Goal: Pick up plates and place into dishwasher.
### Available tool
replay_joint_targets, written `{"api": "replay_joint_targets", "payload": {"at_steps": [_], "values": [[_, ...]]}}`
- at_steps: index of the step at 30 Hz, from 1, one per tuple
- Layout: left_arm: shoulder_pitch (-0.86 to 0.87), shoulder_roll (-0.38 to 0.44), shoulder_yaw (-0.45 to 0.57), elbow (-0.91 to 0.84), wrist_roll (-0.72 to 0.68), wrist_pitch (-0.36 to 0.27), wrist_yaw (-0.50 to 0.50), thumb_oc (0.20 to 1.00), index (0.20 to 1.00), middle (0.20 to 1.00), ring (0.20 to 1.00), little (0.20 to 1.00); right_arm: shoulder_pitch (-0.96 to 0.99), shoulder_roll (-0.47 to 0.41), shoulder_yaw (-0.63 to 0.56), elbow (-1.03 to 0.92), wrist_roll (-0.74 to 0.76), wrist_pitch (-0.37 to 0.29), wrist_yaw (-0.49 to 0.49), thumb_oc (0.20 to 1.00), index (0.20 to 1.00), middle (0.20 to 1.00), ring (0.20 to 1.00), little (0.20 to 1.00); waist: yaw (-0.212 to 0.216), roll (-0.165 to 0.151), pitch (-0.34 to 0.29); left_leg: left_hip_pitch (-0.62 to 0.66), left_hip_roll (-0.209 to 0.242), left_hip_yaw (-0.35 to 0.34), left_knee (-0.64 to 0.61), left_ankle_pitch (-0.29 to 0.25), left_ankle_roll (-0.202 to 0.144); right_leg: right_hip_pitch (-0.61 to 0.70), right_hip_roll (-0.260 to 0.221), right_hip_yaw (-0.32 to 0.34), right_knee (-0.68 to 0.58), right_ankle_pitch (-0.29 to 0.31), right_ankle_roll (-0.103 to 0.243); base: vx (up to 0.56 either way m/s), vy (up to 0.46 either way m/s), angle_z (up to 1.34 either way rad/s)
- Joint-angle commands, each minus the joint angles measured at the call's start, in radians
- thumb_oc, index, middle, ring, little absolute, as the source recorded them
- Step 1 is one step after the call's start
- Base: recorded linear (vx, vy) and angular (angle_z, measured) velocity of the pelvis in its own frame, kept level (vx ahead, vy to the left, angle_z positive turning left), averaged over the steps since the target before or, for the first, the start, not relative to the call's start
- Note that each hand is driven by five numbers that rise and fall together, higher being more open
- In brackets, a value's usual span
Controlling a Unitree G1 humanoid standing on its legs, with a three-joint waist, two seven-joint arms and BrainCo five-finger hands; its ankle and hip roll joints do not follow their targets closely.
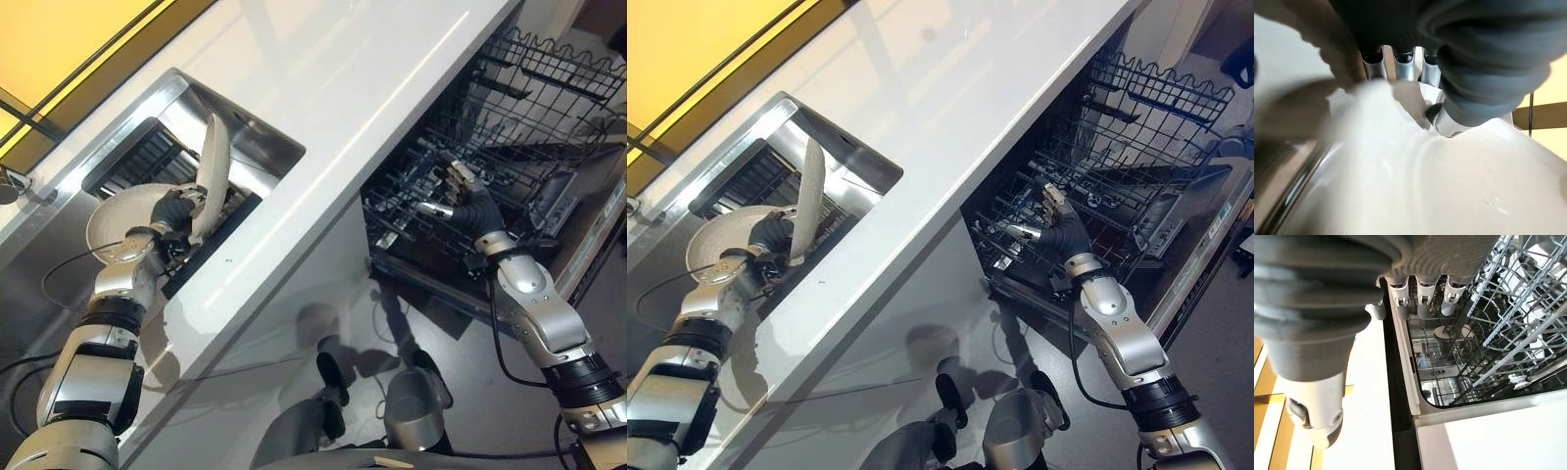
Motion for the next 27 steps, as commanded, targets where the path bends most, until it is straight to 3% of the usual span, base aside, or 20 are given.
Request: {"api": "replay_joint_targets", "payload": {"at_steps": [1, 15, 20, 27], "values": [[0.026, -0.007, 0.015, -0.015, -0.053, -0.026, -0.013, 0.200, 0.200, 0.200, 0.200, 0.200, -0.011, -0.027, -0.062, -0.071, -0.008, -0.047, 0.016, 1.000, 1.000, 1.000, 1.000, 1.000, 0.030, -0.022, -0.068, 0.000, 0.016, -0.017, 0.212, -0.223, -0.065, -0.137, -0.061, 0.035, -0.119, 0.266, -0.006, 0.01, 0.031, 0.01], [0.055, -0.025, 0.052, -0.023, -0.115, -0.097, 0.036, 0.200, 0.200, 0.200, 0.200, 0.200, -0.010, -0.030, -0.061, -0.066, -0.014, -0.051, 0.031, 1.000, 1.000, 1.000, 1.000, 1.000, 0.040, -0.025, -0.081, 0.004, 0.017, -0.022, 0.204, -0.218, -0.067, -0.130, -0.062, 0.024, -0.123, 0.259, -0.007, 0.00, 0.000, 0.00], [0.061, -0.052, 0.090, -0.070, -0.170, -0.202, 0.088, 0.200, 0.200, 0.200, 0.200, 0.200, -0.004, -0.012, -0.067, -0.057, -0.023, -0.071, 0.039, 1.000, 1.000, 1.000, 1.000, 1.000, 0.046, -0.034, -0.084, 0.003, 0.022, -0.024, 0.204, -0.218, -0.068, -0.129, -0.061, 0.018, -0.122, 0.255, -0.007, -0.01, -0.006, 0.00], [0.084, -0.100, 0.147, -0.219, -0.103, -0.357, 0.231, 0.200, 0.200, 0.200, 0.200, 0.200, 0.016, 0.037, -0.085, -0.052, -0.063, -0.110, 0.041, 1.000, 1.000, 1.000, 1.000, 1.000, 0.074, -0.048, -0.109, 0.019, 0.024, -0.036, 0.188, -0.219, -0.067, -0.097, -0.063, -0.007, -0.140, 0.245, -0.006, -0.01, -0.051, 0.06]]}}
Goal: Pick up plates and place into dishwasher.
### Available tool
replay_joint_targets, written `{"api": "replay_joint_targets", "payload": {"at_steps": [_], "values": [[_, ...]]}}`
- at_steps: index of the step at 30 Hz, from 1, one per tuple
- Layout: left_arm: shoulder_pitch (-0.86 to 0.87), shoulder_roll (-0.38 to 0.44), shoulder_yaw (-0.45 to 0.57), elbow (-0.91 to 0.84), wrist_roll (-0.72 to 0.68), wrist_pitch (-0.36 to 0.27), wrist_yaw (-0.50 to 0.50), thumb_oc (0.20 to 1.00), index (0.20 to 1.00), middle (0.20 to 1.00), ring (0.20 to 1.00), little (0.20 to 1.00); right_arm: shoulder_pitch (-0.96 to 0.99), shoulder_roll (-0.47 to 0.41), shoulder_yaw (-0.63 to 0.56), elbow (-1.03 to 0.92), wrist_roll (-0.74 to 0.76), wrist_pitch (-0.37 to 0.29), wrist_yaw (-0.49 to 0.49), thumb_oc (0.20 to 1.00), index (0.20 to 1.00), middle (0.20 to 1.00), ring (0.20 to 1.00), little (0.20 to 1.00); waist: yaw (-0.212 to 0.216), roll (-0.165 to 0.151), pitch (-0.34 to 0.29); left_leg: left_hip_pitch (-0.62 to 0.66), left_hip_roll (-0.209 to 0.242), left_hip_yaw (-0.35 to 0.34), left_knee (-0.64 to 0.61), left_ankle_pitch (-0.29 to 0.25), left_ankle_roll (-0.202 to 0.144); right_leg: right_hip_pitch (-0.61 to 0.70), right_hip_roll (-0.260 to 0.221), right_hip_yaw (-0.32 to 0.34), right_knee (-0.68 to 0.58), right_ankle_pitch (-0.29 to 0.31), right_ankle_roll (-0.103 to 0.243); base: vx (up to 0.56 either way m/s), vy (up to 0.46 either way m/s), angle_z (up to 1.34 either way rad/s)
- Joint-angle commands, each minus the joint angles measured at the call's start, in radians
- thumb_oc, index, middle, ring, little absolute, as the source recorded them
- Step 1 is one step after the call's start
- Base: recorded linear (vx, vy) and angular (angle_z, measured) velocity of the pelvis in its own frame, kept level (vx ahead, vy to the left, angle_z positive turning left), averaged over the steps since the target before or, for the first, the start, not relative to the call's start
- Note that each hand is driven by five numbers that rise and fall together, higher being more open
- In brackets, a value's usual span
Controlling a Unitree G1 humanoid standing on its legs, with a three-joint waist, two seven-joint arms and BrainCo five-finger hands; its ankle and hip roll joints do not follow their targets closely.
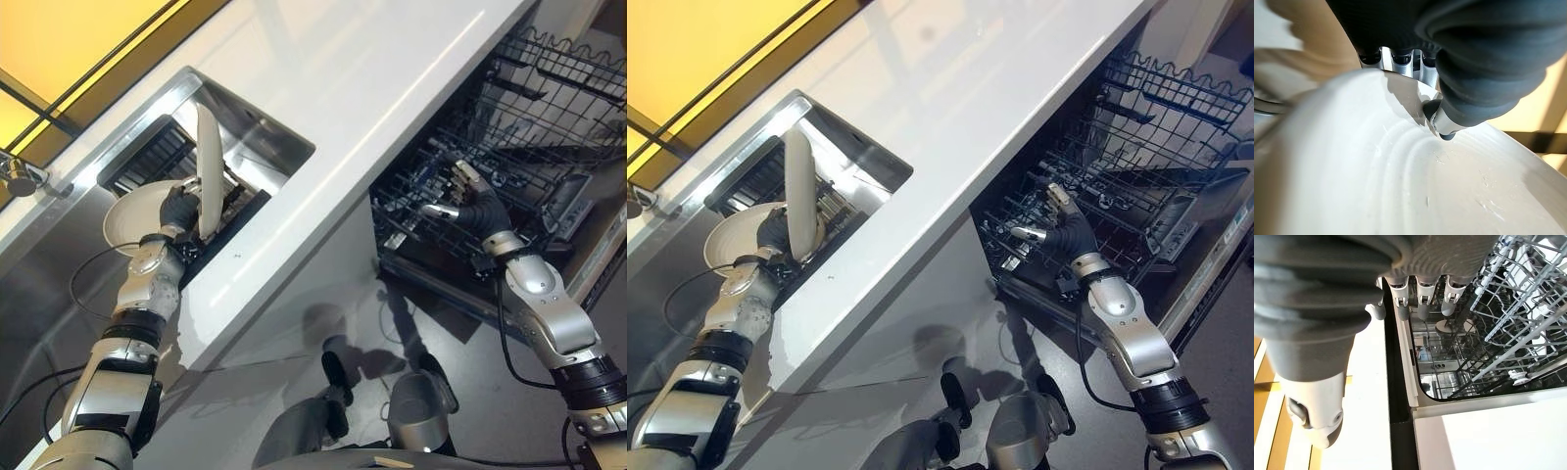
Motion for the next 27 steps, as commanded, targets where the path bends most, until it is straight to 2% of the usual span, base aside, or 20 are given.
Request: {"api": "replay_joint_targets", "payload": {"at_steps": [1, 3, 6, 13, 15, 18, 22, 27], "values": [[-0.002, 0.003, 0.107, -0.076, 0.025, -0.147, 0.082, 0.200, 0.200, 0.200, 0.200, 0.200, -0.002, 0.070, -0.049, -0.055, -0.036, -0.102, -0.008, 1.000, 1.000, 1.000, 1.000, 1.000, 0.048, -0.068, -0.114, 0.020, 0.026, -0.022, 0.187, -0.226, -0.075, -0.102, -0.063, 0.004, -0.141, 0.245, -0.008, -0.02, -0.068, 0.12], [0.012, -0.013, 0.119, -0.122, 0.071, -0.166, 0.117, 0.200, 0.200, 0.200, 0.200, 0.200, 0.001, 0.084, -0.059, -0.063, -0.056, -0.116, -0.028, 1.000, 1.000, 1.000, 1.000, 1.000, 0.058, -0.072, -0.122, 0.028, 0.029, -0.026, 0.181, -0.226, -0.074, -0.091, -0.063, -0.006, -0.147, 0.243, -0.007, -0.02, -0.087, 0.02], [0.031, -0.022, 0.134, -0.195, 0.114, -0.156, 0.145, 0.200, 0.200, 0.200, 0.200, 0.200, 0.011, 0.103, -0.085, -0.079, -0.086, -0.135, -0.065, 1.000, 1.000, 1.000, 1.000, 1.000, 0.073, -0.083, -0.142, 0.039, 0.033, -0.033, 0.169, -0.226, -0.072, -0.070, -0.060, -0.024, -0.160, 0.237, -0.004, -0.03, -0.107, 0.05], [0.086, 0.020, 0.177, -0.318, 0.220, -0.155, 0.211, 0.200, 0.200, 0.200, 0.200, 0.200, 0.054, 0.119, -0.154, -0.109, -0.132, -0.131, -0.186, 1.000, 1.000, 1.000, 1.000, 1.000, 0.097, -0.100, -0.192, 0.070, 0.052, -0.040, 0.139, -0.224, -0.071, -0.038, -0.049, -0.059, -0.182, 0.230, -0.005, -0.04, -0.114, 0.08], [0.100, 0.037, 0.193, -0.343, 0.294, -0.161, 0.273, 0.200, 0.200, 0.200, 0.200, 0.200, 0.069, 0.126, -0.168, -0.109, -0.146, -0.136, -0.216, 1.000, 1.000, 1.000, 1.000, 1.000, 0.100, -0.103, -0.205, 0.079, 0.057, -0.039, 0.131, -0.225, -0.071, -0.029, -0.043, -0.064, -0.188, 0.227, -0.006, -0.03, -0.113, 0.07], [0.125, 0.100, 0.227, -0.351, 0.474, -0.186, 0.428, 0.200, 0.200, 0.200, 0.200, 0.200, 0.089, 0.120, -0.196, -0.115, -0.161, -0.151, -0.274, 1.000, 1.000, 1.000, 1.000, 1.000, 0.106, -0.108, -0.229, 0.093, 0.065, -0.042, 0.113, -0.224, -0.071, -0.015, -0.031, -0.070, -0.199, 0.224, -0.007, -0.05, -0.124, 0.02], [0.147, 0.195, 0.268, -0.370, 0.670, -0.144, 0.613, 0.200, 0.200, 0.200, 0.200, 0.200, 0.109, 0.095, -0.237, -0.130, -0.183, -0.189, -0.339, 1.000, 1.000, 1.000, 1.000, 1.000, 0.113, -0.113, -0.259, 0.114, 0.075, -0.045, 0.082, -0.220, -0.073, 0.006, -0.014, -0.079, -0.220, 0.220, -0.008, -0.08, -0.118, -0.02], [0.181, 0.267, 0.295, -0.400, 0.882, -0.097, 0.795, 0.200, 0.200, 0.200, 0.200, 0.200, 0.110, 0.068, -0.257, -0.173, -0.162, -0.236, -0.336, 1.000, 1.000, 1.000, 1.000, 1.000, 0.127, -0.130, -0.293, 0.129, 0.091, -0.051, 0.048, -0.200, -0.078, 0.024, 0.009, -0.093, -0.246, 0.233, -0.012, -0.10, -0.135, 0.01]]}}
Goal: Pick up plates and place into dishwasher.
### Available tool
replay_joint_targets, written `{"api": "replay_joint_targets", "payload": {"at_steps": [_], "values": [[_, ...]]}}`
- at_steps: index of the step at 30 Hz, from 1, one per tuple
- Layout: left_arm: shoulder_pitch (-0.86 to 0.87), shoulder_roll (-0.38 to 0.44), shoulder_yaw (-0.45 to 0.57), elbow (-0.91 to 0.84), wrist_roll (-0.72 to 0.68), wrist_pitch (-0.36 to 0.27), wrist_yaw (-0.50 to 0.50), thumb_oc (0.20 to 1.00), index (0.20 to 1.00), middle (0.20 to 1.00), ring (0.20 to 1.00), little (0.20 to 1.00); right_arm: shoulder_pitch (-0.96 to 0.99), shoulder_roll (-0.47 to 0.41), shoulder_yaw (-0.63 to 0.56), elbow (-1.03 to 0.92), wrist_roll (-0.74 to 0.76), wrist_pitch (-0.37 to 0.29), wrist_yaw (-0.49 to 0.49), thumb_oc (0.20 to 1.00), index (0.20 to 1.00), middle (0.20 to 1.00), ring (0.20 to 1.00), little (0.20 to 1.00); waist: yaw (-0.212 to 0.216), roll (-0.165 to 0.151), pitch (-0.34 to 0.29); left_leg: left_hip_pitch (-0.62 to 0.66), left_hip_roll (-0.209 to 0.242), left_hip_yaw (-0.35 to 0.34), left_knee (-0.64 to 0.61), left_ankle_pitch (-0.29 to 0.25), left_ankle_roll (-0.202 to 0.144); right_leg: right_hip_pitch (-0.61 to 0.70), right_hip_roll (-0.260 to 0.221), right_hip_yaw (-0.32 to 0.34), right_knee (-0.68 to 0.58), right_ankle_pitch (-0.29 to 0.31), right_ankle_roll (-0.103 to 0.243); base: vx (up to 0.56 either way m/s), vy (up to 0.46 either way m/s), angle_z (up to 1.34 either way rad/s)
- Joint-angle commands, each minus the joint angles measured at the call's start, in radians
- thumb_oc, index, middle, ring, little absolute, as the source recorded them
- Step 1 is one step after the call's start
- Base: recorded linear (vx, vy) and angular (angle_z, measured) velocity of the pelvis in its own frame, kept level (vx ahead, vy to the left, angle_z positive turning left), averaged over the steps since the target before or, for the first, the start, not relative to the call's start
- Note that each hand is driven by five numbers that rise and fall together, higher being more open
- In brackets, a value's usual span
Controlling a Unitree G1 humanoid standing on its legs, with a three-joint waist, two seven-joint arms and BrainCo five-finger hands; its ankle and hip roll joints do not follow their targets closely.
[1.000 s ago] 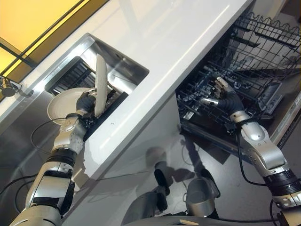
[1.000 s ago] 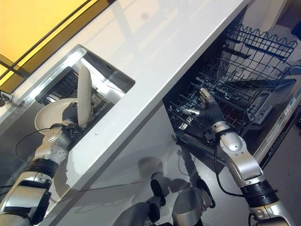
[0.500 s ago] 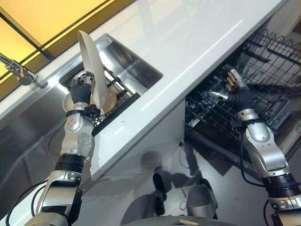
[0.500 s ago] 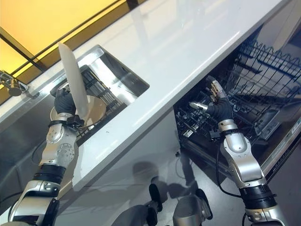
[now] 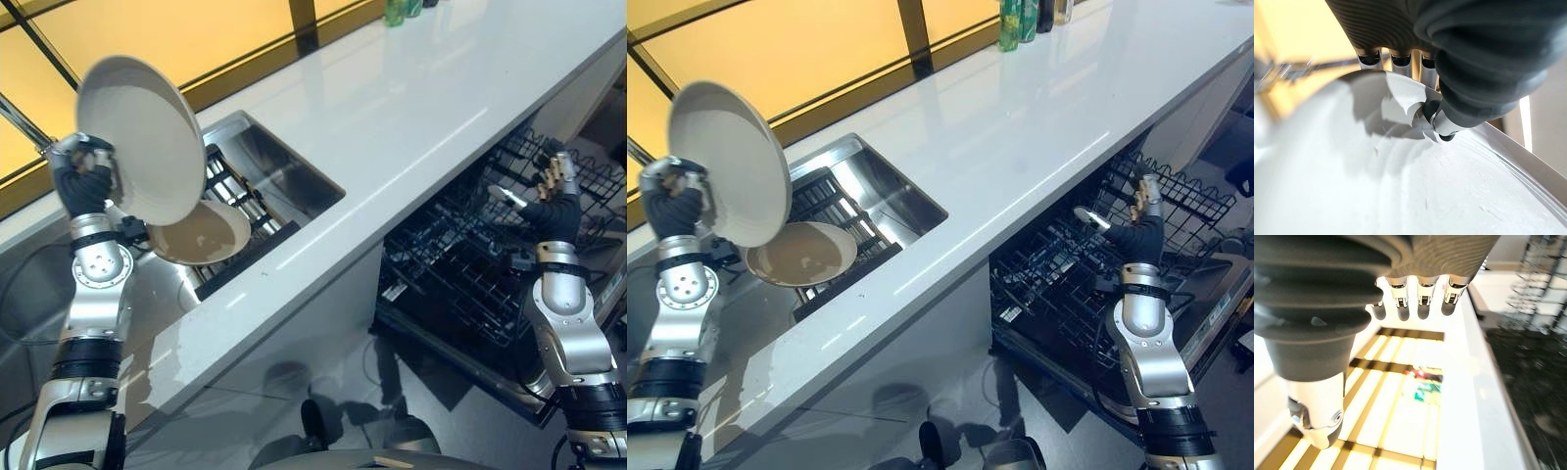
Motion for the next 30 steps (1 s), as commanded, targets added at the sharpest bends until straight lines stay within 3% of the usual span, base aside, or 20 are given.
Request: {"api": "replay_joint_targets", "payload": {"at_steps": [1, 6, 10, 21, 30], "values": [[-0.006, 0.116, 0.061, -0.072, 0.202, 0.010, 0.170, 0.200, 0.200, 0.200, 0.200, 0.200, -0.034, -0.033, -0.022, -0.120, -0.010, -0.113, 0.009, 1.000, 1.000, 1.000, 1.000, 1.000, 0.041, -0.036, -0.087, 0.058, 0.055, -0.004, 0.110, -0.199, -0.057, -0.143, -0.025, -0.014, -0.030, 0.165, 0.025, -0.08, -0.101, 0.00], [-0.008, 0.174, 0.035, -0.108, 0.406, 0.074, 0.314, 0.200, 0.200, 0.200, 0.200, 0.200, -0.087, -0.049, 0.020, -0.168, 0.049, -0.139, 0.096, 1.000, 1.000, 1.000, 1.000, 1.000, 0.064, -0.052, -0.118, 0.069, 0.069, -0.012, 0.068, -0.180, -0.066, -0.125, -0.012, -0.043, -0.056, 0.173, 0.024, -0.09, -0.119, 0.07], [-0.025, 0.175, -0.002, -0.146, 0.460, 0.106, 0.343, 0.200, 0.200, 0.200, 0.200, 0.200, -0.159, -0.051, 0.087, -0.211, 0.085, -0.122, 0.129, 1.000, 1.000, 1.000, 1.000, 1.000, 0.083, -0.062, -0.134, 0.073, 0.078, -0.020, 0.053, -0.170, -0.073, -0.117, -0.005, -0.062, -0.065, 0.176, 0.021, -0.08, -0.099, 0.09], [-0.196, 0.078, -0.246, -0.170, 0.568, 0.172, 0.375, 0.200, 0.200, 0.200, 0.200, 0.200, -0.460, 0.083, 0.433, -0.217, 0.319, 0.098, 0.203, 1.000, 1.000, 1.000, 1.000, 1.000, 0.150, -0.087, -0.175, 0.068, 0.082, -0.061, 0.060, -0.165, -0.084, -0.085, 0.011, -0.108, -0.081, 0.175, 0.010, -0.05, -0.059, 0.09], [-0.271, -0.028, -0.402, -0.176, 0.591, 0.215, 0.369, 0.200, 0.200, 0.200, 0.200, 0.200, -0.568, 0.203, 0.608, -0.162, 0.363, 0.152, 0.181, 1.000, 1.000, 1.000, 1.000, 1.000, 0.178, -0.099, -0.188, 0.071, 0.082, -0.083, 0.053, -0.161, -0.083, -0.072, 0.020, -0.122, -0.090, 0.175, 0.007, -0.01, -0.031, 0.07]]}}
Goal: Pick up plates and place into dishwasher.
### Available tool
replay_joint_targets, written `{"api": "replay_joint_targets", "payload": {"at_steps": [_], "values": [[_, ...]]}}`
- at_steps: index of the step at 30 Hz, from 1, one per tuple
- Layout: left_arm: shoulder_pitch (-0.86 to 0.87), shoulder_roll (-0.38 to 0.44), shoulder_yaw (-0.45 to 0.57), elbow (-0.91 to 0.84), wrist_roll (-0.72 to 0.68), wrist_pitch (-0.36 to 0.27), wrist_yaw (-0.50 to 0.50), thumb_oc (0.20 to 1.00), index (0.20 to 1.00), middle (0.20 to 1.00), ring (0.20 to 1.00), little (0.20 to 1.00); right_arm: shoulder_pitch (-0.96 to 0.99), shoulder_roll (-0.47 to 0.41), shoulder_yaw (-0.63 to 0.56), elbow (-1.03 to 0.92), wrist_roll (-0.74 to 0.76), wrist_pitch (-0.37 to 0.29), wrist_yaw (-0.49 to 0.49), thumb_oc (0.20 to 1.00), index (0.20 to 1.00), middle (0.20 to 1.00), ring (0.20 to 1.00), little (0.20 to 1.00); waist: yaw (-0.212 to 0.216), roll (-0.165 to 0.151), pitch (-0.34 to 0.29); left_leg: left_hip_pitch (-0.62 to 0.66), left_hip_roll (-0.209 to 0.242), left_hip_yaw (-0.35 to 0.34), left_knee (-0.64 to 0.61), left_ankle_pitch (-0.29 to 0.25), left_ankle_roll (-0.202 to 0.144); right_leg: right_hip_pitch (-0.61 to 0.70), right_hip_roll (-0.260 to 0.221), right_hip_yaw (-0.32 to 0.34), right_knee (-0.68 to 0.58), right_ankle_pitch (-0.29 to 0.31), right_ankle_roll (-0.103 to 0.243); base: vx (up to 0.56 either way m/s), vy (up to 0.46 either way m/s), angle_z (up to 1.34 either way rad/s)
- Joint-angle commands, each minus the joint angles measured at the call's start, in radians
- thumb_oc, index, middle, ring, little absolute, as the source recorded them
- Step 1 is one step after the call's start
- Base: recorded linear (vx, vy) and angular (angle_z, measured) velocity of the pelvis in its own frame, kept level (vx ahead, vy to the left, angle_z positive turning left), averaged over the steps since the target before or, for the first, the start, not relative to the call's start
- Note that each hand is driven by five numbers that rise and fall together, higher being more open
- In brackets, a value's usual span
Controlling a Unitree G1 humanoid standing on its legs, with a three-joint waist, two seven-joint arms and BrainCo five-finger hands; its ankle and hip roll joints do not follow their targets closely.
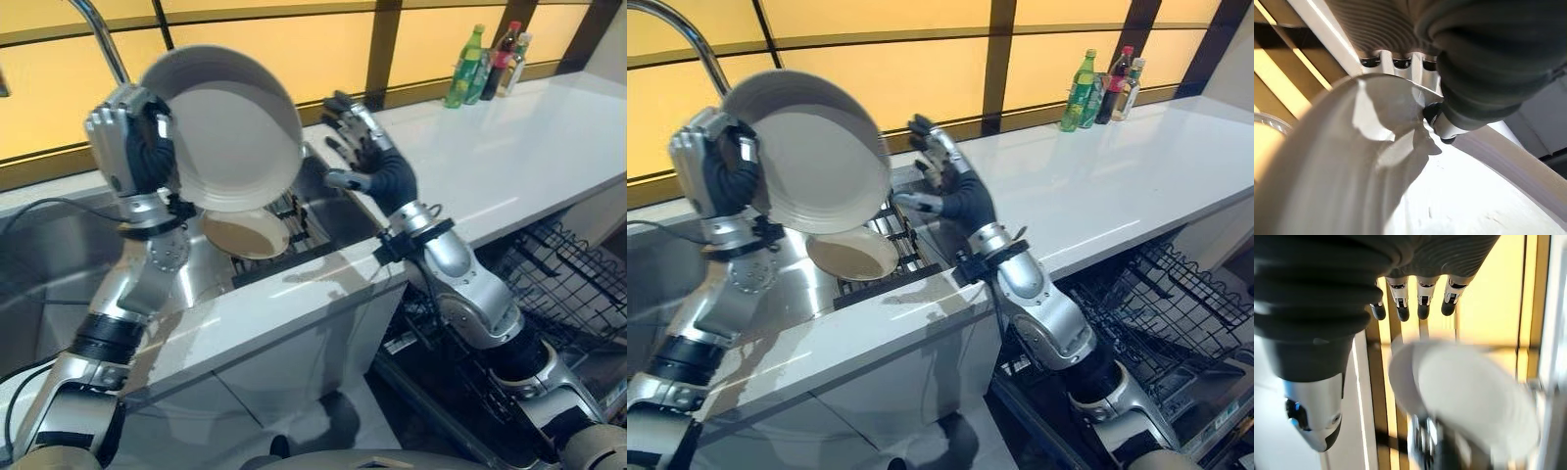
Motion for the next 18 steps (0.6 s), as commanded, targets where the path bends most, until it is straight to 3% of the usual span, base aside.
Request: {"api": "replay_joint_targets", "payload": {"at_steps": [1, 10, 18], "values": [[-0.138, -0.020, -0.047, 0.007, 0.032, -0.005, 0.028, 0.200, 0.200, 0.200, 0.200, 0.200, -0.105, 0.028, 0.027, -0.010, 0.021, -0.028, -0.018, 1.000, 1.000, 1.000, 1.000, 1.000, 0.030, 0.009, -0.060, 0.067, 0.056, 0.000, 0.063, -0.169, -0.052, -0.152, -0.019, -0.024, -0.003, 0.146, 0.037, 0.00, -0.015, 0.05], [-0.118, -0.104, -0.084, -0.063, 0.045, 0.001, 0.009, 0.200, 0.200, 0.200, 0.200, 0.200, -0.128, 0.072, 0.061, -0.029, -0.026, -0.021, -0.054, 1.000, 1.000, 1.000, 1.000, 1.000, 0.038, 0.011, -0.060, 0.076, 0.056, -0.007, 0.047, -0.166, -0.051, -0.146, -0.015, -0.024, -0.021, 0.154, 0.041, 0.00, -0.001, 0.03], [-0.112, -0.121, -0.089, -0.104, 0.071, 0.020, 0.014, 0.200, 0.200, 0.200, 0.200, 0.200, -0.154, 0.072, 0.074, -0.031, -0.024, 0.000, -0.098, 1.000, 1.000, 1.000, 1.000, 1.000, 0.049, 0.007, -0.061, 0.079, 0.056, -0.007, 0.039, -0.161, -0.051, -0.141, -0.020, -0.040, -0.024, 0.155, 0.044, -0.01, 0.007, 0.04]]}}
